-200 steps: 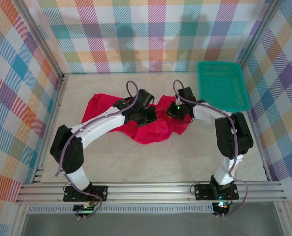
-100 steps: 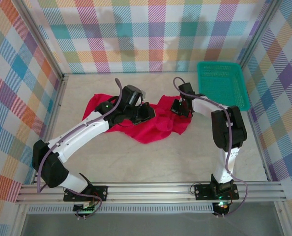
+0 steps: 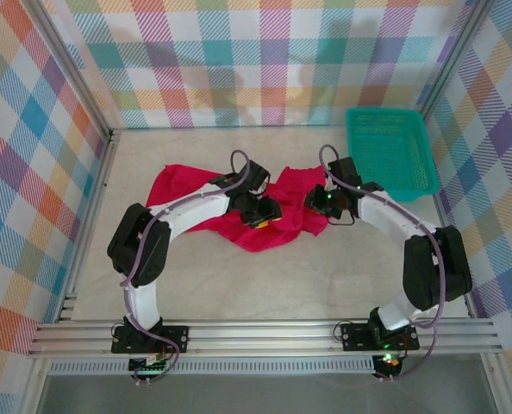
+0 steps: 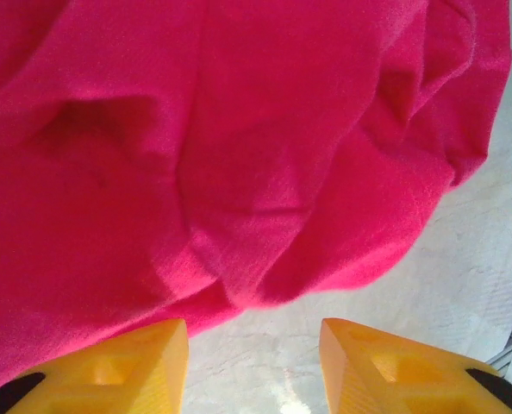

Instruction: Fold the inside-out t-shirt

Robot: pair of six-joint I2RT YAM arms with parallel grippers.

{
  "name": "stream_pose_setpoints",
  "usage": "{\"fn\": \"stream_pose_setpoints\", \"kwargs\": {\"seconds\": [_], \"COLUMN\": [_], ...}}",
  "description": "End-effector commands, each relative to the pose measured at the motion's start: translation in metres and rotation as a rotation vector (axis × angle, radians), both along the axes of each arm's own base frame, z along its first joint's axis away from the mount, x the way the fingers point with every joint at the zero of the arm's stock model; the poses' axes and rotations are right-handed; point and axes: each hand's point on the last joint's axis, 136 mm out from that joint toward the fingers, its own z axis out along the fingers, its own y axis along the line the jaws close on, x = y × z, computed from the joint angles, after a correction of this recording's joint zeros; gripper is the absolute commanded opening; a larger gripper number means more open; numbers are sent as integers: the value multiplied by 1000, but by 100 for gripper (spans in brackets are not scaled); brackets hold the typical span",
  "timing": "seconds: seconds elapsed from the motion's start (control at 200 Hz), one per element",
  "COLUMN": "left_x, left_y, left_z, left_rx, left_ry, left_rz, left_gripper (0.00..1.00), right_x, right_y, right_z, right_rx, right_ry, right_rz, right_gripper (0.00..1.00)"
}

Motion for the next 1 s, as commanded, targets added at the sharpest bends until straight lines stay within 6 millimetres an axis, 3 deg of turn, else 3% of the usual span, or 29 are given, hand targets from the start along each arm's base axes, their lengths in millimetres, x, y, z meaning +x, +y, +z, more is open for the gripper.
{"fn": "stream_pose_setpoints", "kwargs": {"seconds": [0.0, 0.25, 0.565, 0.625, 0.785, 0.995], "left_x": [19, 25, 29, 31, 34, 31], "left_y": [-25, -27, -43, -43, -37, -26], "left_z": [29, 23, -7, -12, -8, 14], "left_rx": [-74, 145, 195, 208, 234, 228], "left_ry": [-77, -142, -92, -89, -108, -145], "left_rz": [-17, -94, -154, -152, -126, -103], "left_gripper": [46, 48, 50, 42, 1, 0], "right_x": [-10, -10, -16, -18, -17, -1], "right_y": [-5, 3, -2, -1, 14, 31], "right_z": [-9, -20, -21, -21, -20, -21], "right_rx": [1, 44, 34, 43, 125, 201], "right_ry": [14, 41, 31, 27, 19, 13], "right_rz": [-29, -13, -25, -20, 23, 30], "right_gripper": [17, 28, 29, 29, 35, 46]}}
